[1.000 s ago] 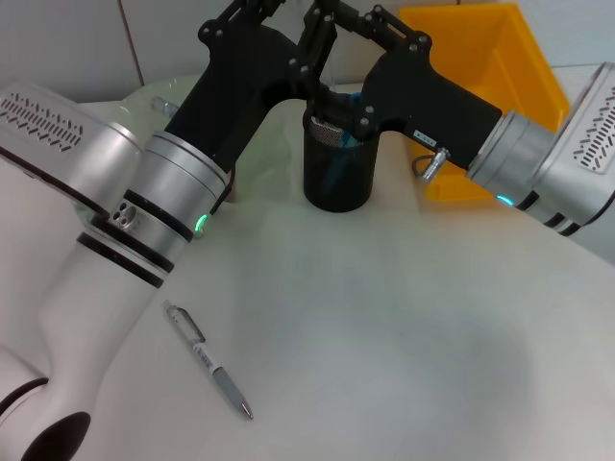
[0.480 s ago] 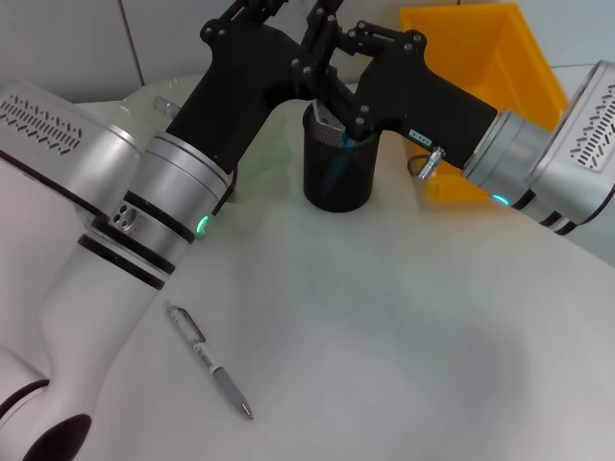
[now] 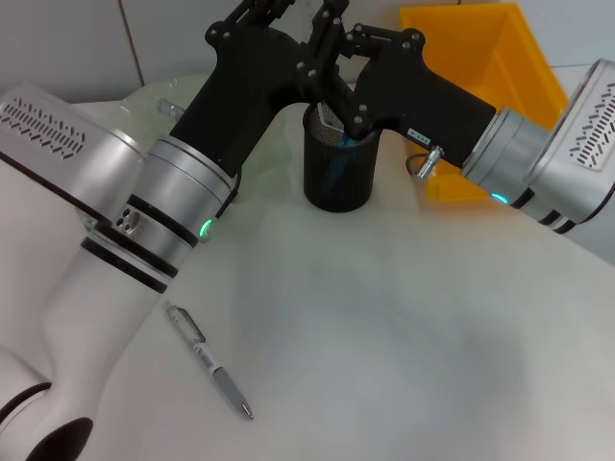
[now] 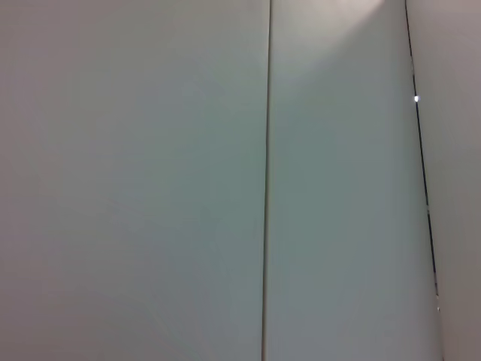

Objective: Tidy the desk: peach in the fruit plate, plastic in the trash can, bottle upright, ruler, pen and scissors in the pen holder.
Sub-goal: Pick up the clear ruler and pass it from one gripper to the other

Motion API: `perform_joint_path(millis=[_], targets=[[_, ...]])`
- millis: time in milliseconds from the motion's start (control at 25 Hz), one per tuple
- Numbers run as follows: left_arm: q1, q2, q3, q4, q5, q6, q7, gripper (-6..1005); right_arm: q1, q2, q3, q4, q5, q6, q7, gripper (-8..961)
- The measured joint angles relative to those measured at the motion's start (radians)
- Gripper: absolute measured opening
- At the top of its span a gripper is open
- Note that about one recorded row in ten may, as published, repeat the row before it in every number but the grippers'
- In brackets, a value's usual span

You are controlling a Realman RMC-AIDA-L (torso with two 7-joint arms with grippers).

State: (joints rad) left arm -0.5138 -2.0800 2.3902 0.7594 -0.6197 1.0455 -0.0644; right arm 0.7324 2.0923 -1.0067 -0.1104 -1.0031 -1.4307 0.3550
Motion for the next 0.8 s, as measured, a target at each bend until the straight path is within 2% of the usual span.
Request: perform_joint_path(millis=[480, 720, 800], targets=[[0.003, 0.000, 0.002, -0.001, 0.000, 0.002, -0.012, 397, 0.003, 0.000, 0.004, 0.002, 0.000, -0.008, 0.009, 140], [0.005, 0.000, 0.005, -0.001, 0.002, 0.006, -0.012, 397, 0.003, 0.000, 0.006, 0.005, 0.000, -0.008, 0.015, 40], [0.005, 0.000, 0.005, -0.001, 0.002, 0.006, -0.012, 397, 0.004, 0.000, 0.006, 0.006, 0.000, -0.008, 0.019, 33]])
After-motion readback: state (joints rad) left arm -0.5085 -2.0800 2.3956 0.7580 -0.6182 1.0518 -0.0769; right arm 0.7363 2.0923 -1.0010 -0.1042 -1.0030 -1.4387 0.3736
